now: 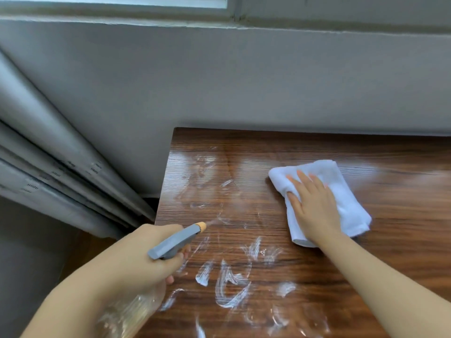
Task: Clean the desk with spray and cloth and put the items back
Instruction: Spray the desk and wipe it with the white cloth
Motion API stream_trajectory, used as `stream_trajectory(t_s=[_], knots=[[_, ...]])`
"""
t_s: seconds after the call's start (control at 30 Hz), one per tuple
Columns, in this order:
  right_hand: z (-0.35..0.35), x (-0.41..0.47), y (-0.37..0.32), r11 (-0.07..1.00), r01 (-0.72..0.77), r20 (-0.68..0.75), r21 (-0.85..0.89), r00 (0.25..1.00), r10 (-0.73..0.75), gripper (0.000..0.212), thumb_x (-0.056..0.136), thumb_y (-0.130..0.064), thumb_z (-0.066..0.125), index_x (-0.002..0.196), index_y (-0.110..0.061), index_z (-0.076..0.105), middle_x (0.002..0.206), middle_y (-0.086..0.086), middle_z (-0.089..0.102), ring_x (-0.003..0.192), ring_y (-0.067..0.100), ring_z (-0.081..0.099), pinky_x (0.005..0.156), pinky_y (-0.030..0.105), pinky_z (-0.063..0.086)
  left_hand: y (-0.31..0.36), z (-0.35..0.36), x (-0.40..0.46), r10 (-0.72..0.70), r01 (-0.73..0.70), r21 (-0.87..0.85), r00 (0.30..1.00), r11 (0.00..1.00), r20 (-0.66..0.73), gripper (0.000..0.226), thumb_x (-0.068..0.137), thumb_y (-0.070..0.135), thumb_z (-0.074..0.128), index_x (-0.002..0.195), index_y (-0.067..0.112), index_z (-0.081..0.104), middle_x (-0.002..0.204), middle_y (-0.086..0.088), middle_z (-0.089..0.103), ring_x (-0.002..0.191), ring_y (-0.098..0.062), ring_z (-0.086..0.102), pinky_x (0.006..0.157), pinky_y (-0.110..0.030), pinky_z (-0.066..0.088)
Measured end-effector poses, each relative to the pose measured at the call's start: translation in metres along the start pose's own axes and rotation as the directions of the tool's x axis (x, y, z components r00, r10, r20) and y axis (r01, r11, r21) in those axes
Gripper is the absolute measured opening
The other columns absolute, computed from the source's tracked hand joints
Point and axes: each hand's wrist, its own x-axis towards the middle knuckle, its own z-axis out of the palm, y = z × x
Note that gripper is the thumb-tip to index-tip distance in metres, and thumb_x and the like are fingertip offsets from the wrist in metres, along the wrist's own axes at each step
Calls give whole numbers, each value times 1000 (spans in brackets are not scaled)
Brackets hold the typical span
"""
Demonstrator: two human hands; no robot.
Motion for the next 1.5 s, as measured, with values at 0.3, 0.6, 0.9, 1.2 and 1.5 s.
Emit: stream_trajectory(t_s=[0.3, 0.6, 0.9, 1.2, 1.5], knots=[[18, -84, -51, 971, 221, 50, -92, 975, -217, 47, 98, -44, 27, 138, -29, 46, 149, -3, 42, 134, 26, 37, 108, 46, 23, -18, 8, -11, 29, -29, -3, 1000, 1000, -13, 19, 93, 22, 60, 110, 16, 63, 82, 0, 70, 64, -9, 74, 72, -31, 54], [18, -1, -95, 990, 115, 77, -79, 991, -109, 49, 100, -44, 24, 146, -31, 35, 158, -6, 25, 145, 24, 20, 116, 47, 14, -23, 10, -14, 94, -96, -40, 995, 995, -44, 10, 93, 23, 62, 96, 32, 65, 90, 11, 71, 67, -10, 74, 73, -33, 57], [8, 30, -57, 997, 29, 33, -66, 999, -27, 47, 102, -40, 26, 147, -31, 31, 159, -6, 21, 146, 22, 15, 117, 45, 12, -21, 27, -19, 82, -91, -83, 991, 992, -104, 11, 93, 18, 62, 95, 27, 67, 95, 9, 72, 67, -15, 73, 68, -27, 54], [4, -75, -12, 991, 123, 43, -46, 992, -121, 51, 95, -44, 25, 138, -28, 46, 148, 0, 43, 134, 28, 39, 105, 51, 36, -10, 50, -41, 60, -85, -111, 974, 990, -218, 14, 93, 19, 63, 99, 31, 68, 96, 8, 72, 68, -18, 74, 77, -45, 59], [13, -162, -22, 966, 242, 19, -92, 970, -241, 46, 94, -40, 34, 137, -29, 45, 146, -2, 45, 132, 25, 38, 108, 46, 25, -6, 75, -53, 9, -34, -102, 971, 994, -238, 7, 92, 23, 64, 93, 30, 66, 82, 3, 73, 64, -9, 74, 78, -42, 59]])
